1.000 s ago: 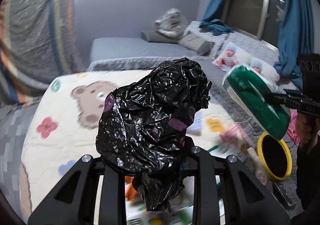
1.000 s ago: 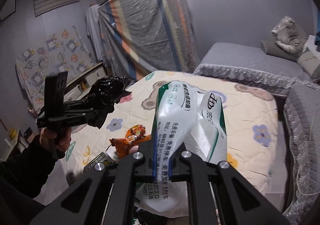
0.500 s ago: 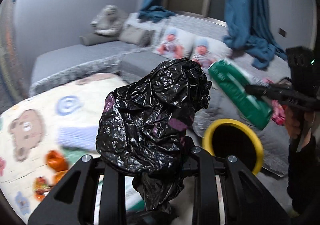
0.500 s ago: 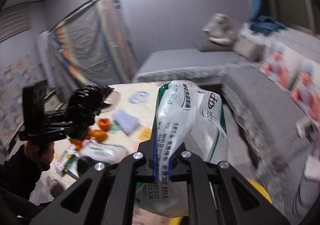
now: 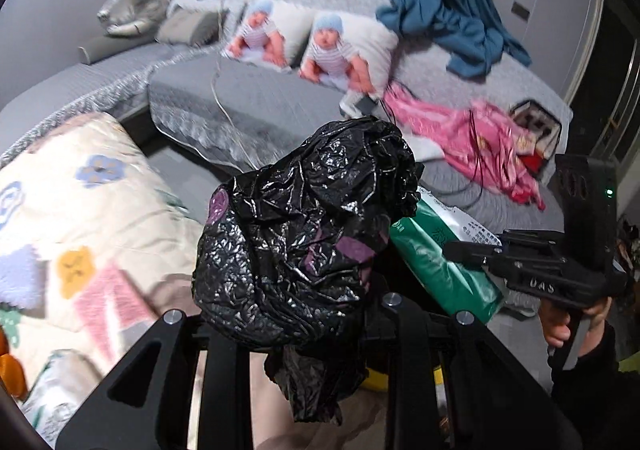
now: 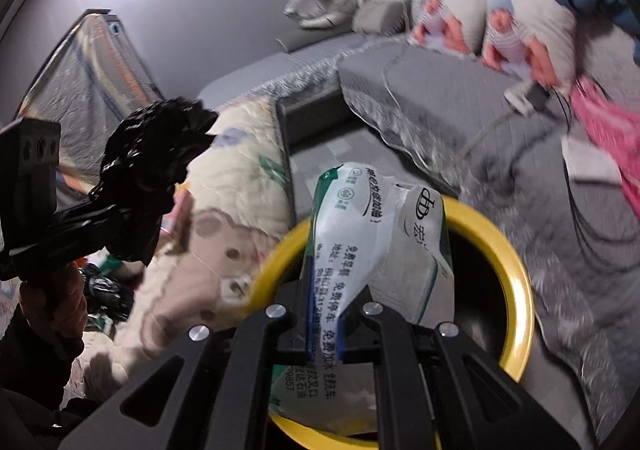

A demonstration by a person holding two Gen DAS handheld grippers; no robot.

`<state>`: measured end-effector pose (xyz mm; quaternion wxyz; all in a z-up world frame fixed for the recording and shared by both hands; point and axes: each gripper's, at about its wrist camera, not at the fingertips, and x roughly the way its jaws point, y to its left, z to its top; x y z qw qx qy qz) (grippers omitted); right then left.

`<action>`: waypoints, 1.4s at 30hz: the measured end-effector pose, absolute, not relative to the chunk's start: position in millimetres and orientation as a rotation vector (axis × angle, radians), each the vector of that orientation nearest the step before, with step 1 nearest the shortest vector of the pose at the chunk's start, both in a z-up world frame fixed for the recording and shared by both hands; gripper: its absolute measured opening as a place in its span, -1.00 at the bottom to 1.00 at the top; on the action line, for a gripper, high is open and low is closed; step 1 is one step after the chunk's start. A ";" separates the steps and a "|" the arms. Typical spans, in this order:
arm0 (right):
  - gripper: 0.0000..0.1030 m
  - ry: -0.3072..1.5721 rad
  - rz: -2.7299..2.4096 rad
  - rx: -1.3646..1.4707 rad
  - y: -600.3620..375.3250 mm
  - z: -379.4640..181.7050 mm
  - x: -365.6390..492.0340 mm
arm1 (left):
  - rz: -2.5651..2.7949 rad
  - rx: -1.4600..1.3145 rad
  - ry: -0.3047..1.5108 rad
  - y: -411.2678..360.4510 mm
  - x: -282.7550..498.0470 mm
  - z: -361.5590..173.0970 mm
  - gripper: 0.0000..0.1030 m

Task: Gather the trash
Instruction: 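Open both tools to drop the bag and wipe pack into the bin, then move both open tools back over the trash on the bed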

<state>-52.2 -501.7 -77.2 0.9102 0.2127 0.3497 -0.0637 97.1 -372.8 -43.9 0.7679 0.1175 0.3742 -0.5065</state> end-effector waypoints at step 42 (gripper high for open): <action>0.45 0.462 -0.250 0.318 -483.3 -17.7 -75.7 | -0.882 0.038 0.585 -245.9 123.0 30.8 0.83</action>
